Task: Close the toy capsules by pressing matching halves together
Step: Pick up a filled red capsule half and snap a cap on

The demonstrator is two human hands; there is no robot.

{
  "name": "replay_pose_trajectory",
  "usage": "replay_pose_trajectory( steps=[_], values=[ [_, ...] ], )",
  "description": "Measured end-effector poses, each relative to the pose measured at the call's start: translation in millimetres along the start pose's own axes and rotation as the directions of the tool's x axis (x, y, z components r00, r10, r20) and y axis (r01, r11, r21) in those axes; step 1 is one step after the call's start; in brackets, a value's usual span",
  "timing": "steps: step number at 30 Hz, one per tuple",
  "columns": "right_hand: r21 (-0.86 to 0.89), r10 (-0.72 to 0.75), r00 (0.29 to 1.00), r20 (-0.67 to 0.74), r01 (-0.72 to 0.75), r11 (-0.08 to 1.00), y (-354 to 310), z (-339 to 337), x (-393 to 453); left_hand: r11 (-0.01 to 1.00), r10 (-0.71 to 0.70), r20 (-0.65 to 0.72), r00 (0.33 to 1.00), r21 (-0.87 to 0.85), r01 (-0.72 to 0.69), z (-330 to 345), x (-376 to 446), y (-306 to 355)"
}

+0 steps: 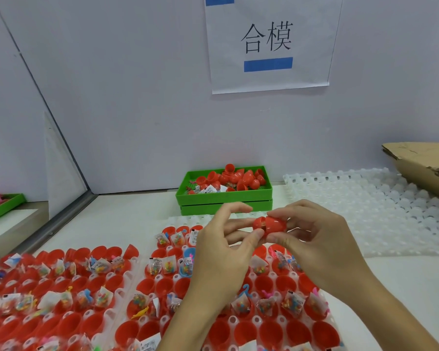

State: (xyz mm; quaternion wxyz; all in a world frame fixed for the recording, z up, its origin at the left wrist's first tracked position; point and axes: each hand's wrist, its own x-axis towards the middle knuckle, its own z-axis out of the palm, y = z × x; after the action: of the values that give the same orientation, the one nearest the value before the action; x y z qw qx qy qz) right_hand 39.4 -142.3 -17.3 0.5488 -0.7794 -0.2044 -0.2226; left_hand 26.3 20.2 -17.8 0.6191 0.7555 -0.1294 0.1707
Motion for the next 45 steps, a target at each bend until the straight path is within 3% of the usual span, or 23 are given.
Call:
replay_pose_trajectory(
  steps=[14,24,35,45],
  values=[
    [0.192,0.041,0.997,0.063,-0.053,0.98,-2.4,1.1,-2.7,0.993,-0.002,0.109,0.994,-0.118,0.014,-13.8,7.0,-0.6],
    [0.135,0.07,0.996,0.054,-0.077,0.988,6.4,2.8,-1.8,0.992,-0.008,0.177,0.984,-0.123,0.03,-13.3,4.7,-0.5],
    [0.214,0.113,0.991,0.076,-0.127,0.968,-2.5,0.9,-2.1,0.997,0.039,0.055,0.998,-0.067,-0.036,-13.6,5.6,0.0],
    [0.235,0.139,0.987,0.075,-0.153,0.96,-3.4,-1.1,-2.0,0.998,0.015,0.092,0.996,-0.06,-0.01,-13.3,4.4,-2.5]
  ],
)
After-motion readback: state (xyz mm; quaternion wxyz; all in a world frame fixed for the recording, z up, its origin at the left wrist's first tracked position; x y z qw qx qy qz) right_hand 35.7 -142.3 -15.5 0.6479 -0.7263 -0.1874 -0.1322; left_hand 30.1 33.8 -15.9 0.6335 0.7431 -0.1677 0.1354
